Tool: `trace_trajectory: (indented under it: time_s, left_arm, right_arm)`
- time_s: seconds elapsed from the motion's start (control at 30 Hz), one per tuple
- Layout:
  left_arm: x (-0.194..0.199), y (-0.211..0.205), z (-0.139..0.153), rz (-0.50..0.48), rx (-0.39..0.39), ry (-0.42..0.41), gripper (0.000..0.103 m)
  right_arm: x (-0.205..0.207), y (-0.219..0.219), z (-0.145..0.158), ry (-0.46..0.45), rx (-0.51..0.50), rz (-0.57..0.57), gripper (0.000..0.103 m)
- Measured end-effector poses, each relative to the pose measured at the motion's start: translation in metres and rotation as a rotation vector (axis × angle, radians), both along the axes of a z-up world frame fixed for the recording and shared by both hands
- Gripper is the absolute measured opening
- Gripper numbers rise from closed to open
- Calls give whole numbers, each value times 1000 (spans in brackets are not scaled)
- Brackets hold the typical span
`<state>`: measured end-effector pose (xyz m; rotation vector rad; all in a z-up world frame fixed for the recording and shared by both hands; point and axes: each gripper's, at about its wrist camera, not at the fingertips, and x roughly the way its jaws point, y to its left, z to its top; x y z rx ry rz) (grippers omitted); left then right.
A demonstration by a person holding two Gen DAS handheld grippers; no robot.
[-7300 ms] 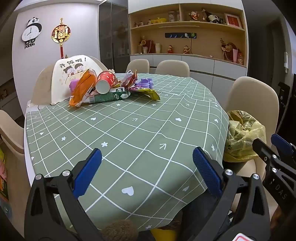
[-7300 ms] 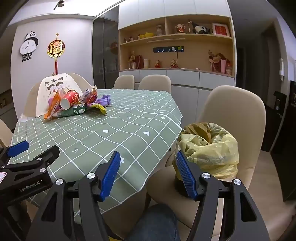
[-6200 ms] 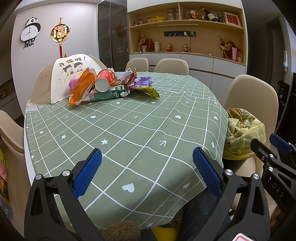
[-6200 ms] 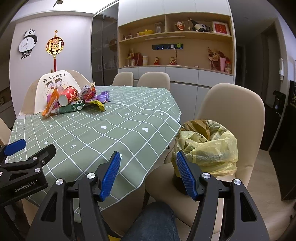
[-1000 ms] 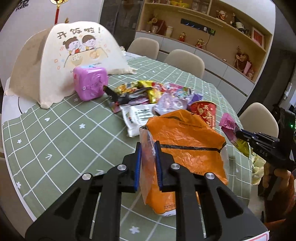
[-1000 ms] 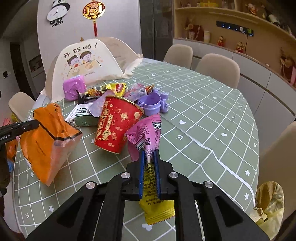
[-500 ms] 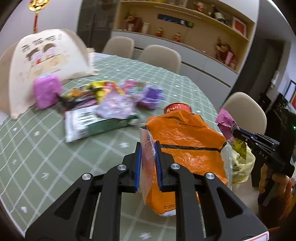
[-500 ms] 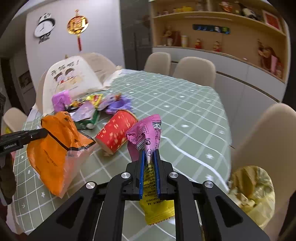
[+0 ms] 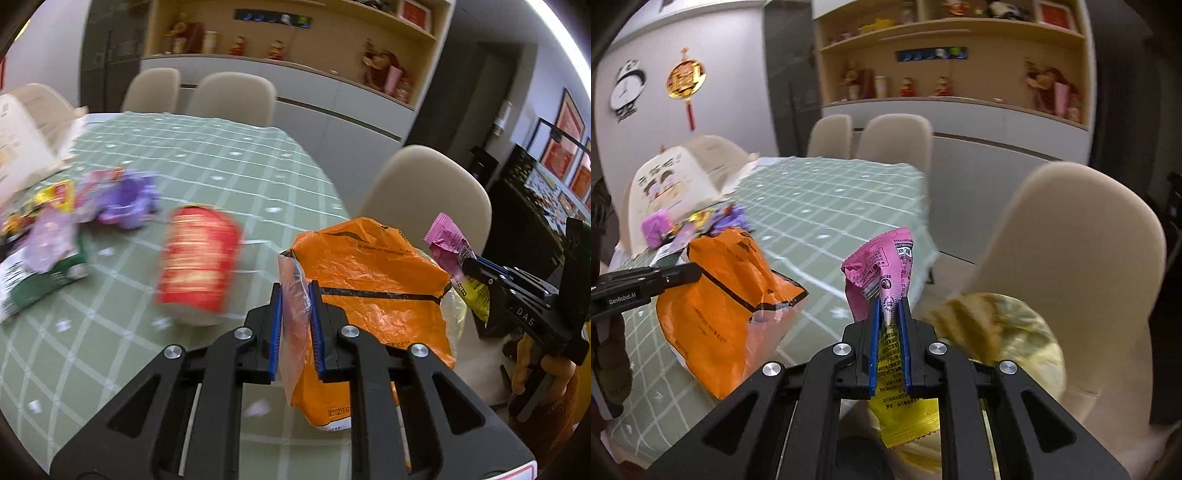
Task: Collect trash
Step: 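Carry the orange bag and yellow wrapper with both grippers over the yellow-bagged bin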
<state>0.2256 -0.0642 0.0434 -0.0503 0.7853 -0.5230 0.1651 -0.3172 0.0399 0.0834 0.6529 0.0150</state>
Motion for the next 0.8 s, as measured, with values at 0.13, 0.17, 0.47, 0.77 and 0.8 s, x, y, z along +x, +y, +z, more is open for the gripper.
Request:
trace_trajectory:
  time_s: [0.13, 0.17, 0.47, 0.77, 0.8]
  left_arm:
    - [8, -39, -8, -31, 10, 10, 13]
    - [11, -46, -10, -37, 13, 17, 13]
    - [33, -126, -28, -118, 41, 48, 13]
    - [46, -222, -56, -231, 79, 70, 13]
    - [48, -228, -59, -236, 83, 75, 13]
  right_arm:
    - [-8, -33, -9, 10, 13, -54, 11]
    - [-10, -40, -10, 10, 16, -65, 11]
    - [-21, -89, -20, 7, 28, -151, 11]
    - [-29, -122, -20, -14, 49, -193, 11]
    - [-29, -124, -21, -14, 49, -197, 11]
